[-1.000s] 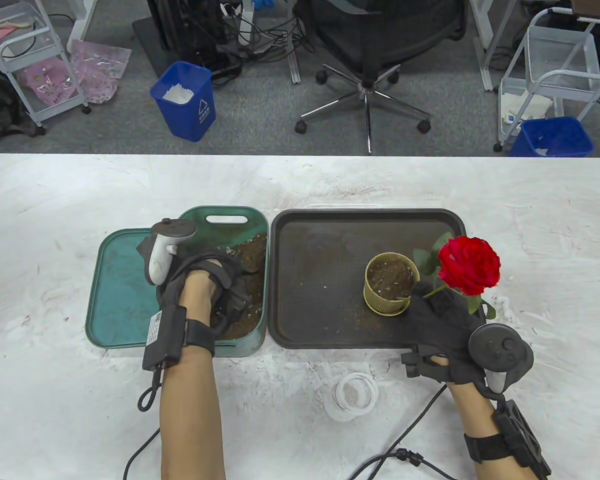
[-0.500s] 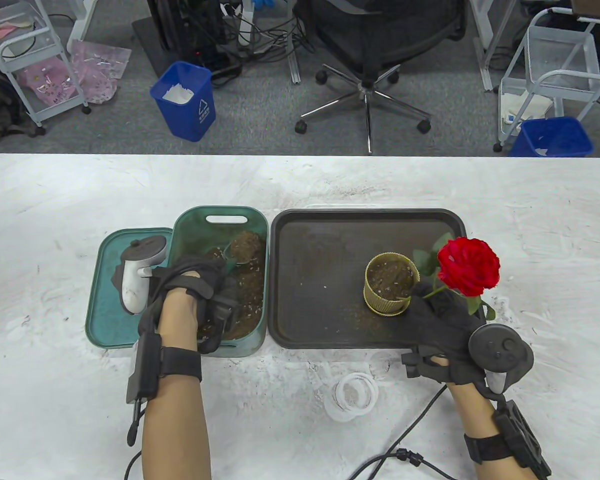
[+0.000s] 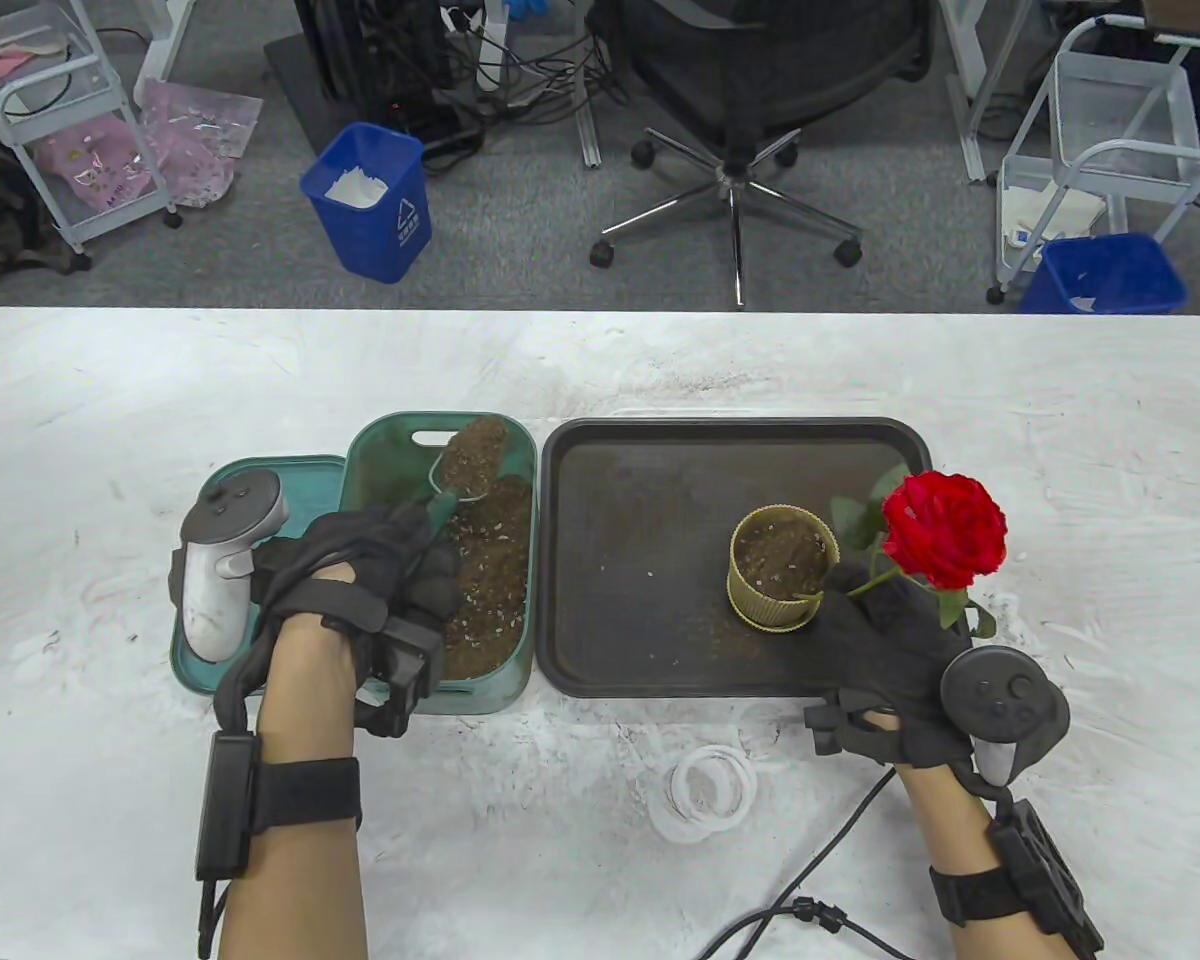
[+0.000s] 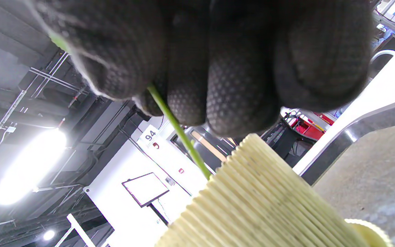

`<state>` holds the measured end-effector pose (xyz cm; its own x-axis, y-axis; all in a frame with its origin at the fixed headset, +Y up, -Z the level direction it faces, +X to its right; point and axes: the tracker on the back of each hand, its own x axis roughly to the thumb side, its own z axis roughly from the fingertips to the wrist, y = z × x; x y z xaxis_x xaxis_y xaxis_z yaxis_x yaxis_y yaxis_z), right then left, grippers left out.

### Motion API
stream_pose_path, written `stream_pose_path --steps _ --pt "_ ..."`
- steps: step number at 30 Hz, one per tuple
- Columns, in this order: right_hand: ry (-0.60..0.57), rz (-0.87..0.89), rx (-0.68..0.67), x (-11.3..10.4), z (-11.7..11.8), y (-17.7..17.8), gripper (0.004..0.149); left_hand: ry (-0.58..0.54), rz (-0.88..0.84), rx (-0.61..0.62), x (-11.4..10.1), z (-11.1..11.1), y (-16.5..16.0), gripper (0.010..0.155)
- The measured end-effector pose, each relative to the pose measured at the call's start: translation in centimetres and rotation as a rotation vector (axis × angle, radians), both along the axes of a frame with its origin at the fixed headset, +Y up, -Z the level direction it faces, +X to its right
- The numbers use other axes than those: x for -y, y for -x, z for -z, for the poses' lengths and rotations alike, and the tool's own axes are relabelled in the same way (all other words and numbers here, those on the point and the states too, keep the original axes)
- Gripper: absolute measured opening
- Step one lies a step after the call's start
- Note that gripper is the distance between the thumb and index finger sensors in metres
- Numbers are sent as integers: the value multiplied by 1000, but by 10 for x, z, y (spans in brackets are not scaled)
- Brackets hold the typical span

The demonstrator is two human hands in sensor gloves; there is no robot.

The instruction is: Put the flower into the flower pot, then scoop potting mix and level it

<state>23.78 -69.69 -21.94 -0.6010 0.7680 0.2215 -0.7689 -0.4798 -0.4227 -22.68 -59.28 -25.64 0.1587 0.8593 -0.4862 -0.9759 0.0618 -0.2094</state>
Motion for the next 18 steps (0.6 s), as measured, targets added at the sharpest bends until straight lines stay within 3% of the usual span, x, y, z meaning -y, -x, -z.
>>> stream_pose_path --steps 11,18 --pt "-3 -9 2 -1 0 0 37 -35 -176 217 39 5 -92 55" --pt "-5 -13 3 -1 0 0 37 -105 -150 282 64 8 -150 56"
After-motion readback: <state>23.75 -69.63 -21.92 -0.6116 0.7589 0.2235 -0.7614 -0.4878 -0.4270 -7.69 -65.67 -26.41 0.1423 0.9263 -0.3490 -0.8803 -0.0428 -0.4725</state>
